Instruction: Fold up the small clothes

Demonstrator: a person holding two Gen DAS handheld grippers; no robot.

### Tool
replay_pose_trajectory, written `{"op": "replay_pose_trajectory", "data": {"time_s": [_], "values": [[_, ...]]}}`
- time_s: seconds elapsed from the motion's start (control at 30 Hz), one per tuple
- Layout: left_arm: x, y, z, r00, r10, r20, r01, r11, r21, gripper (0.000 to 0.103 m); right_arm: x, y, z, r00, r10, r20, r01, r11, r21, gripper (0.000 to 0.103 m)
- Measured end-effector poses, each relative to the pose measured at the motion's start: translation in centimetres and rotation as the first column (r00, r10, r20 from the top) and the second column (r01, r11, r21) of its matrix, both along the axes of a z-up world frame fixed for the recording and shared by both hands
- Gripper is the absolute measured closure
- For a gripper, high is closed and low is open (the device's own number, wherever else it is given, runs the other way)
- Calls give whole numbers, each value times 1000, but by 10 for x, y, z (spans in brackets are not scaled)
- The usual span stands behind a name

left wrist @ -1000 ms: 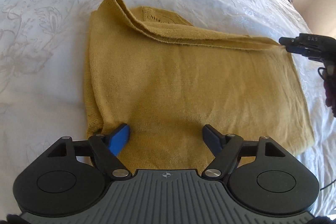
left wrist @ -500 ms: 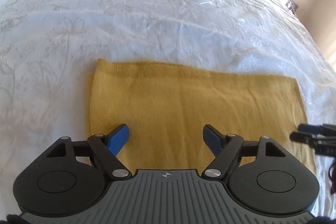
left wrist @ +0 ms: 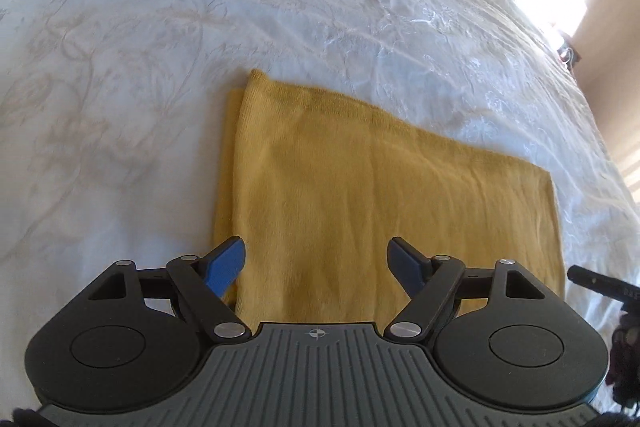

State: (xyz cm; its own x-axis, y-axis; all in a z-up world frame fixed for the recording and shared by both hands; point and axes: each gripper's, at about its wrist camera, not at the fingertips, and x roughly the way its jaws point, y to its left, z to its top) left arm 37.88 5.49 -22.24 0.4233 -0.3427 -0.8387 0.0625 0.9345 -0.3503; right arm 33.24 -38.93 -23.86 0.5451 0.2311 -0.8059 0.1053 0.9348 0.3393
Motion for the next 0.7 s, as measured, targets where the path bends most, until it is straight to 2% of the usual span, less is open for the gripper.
{"op": "replay_pose_trajectory", "data": {"time_s": [0.1, 0.17, 0.23, 0.3, 0.4, 0.47, 0.6, 0.7], "values": [[-25, 8, -3, 1000, 1, -20, -1, 1000, -9, 26, -11, -8, -4, 1000, -11, -24, 13, 999, 53, 29], [-38, 12, -6, 999, 4, -32, -4, 1000, -10, 26, -18, -9, -5, 1000, -6, -28, 8, 997, 73, 40], [-46, 13, -7, 999, -7, -37, 7, 1000, -4, 26, -23, -7, -5, 999, 6, -34, -3, 996, 89, 43], [-52, 12, -10, 999, -21, -38, 21, 1000, -6, 26, -28, -5, -8, 999, 11, -51, -6, 995, 102, 44], [-54, 8, -12, 999, -42, -27, 43, 999, 11, 26, -30, -3, -11, 998, -12, -68, 16, 998, 61, 44], [-53, 7, -11, 999, -42, -14, 42, 999, 10, 26, -31, -4, -13, 997, -25, -67, 31, 996, 90, 43], [-49, 4, -12, 999, -52, 2, 52, 999, 2, 26, -27, 2, -16, 997, 32, -75, -23, 993, 116, 44], [-45, 0, -16, 998, -70, -4, 70, 998, 0, 26, -24, 5, -19, 995, 47, -92, -36, 992, 119, 54]]}}
